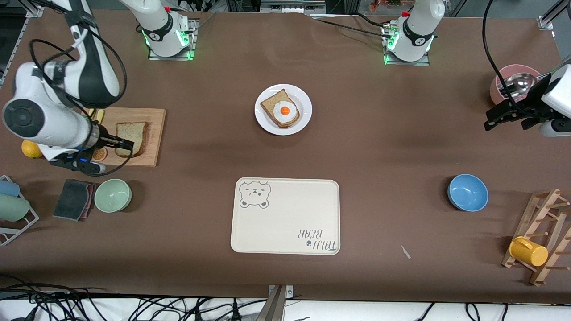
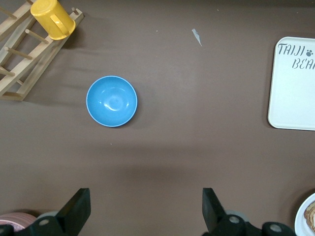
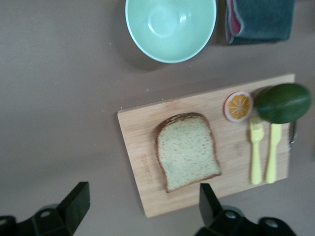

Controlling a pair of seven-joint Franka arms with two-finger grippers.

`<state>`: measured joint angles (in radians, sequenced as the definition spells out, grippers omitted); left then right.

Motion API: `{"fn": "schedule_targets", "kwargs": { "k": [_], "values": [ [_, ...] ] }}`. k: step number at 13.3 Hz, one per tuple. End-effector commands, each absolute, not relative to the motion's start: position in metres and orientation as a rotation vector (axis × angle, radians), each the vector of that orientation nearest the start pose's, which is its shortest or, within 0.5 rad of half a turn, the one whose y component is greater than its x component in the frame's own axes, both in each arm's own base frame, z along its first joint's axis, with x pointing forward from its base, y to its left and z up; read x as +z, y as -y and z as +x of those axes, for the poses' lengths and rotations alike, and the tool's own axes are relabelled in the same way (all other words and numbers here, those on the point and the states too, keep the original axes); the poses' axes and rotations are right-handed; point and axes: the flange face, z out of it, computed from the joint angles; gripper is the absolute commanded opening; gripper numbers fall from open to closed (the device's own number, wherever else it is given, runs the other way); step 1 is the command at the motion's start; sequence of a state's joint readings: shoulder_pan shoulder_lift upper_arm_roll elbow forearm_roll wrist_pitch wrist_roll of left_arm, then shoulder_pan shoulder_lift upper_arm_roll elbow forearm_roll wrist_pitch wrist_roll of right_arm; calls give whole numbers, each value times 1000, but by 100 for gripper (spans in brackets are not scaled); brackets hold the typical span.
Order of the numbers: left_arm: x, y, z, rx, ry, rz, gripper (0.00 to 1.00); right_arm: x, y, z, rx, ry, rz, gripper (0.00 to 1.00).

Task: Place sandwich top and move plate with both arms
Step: 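Reach the right gripper down to the bread slice on the cutting board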

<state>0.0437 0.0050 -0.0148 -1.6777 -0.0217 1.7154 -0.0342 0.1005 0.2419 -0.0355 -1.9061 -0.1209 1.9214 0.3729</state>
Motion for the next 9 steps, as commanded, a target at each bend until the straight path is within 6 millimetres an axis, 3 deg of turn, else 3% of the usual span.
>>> {"fn": "schedule_targets", "kwargs": {
  "k": [1, 5, 9],
  "values": [
    [592, -11, 569, -53, 112, -3167, 100, 324, -39, 559, 316, -490, -3305, 77],
    [591, -8, 568, -36, 106, -3166, 100, 265, -46, 558, 348, -522, -3373, 53],
    [590, -5, 562, 30, 98, -3166, 100, 236, -42, 549, 375, -476, -3424, 46]
  ]
}}
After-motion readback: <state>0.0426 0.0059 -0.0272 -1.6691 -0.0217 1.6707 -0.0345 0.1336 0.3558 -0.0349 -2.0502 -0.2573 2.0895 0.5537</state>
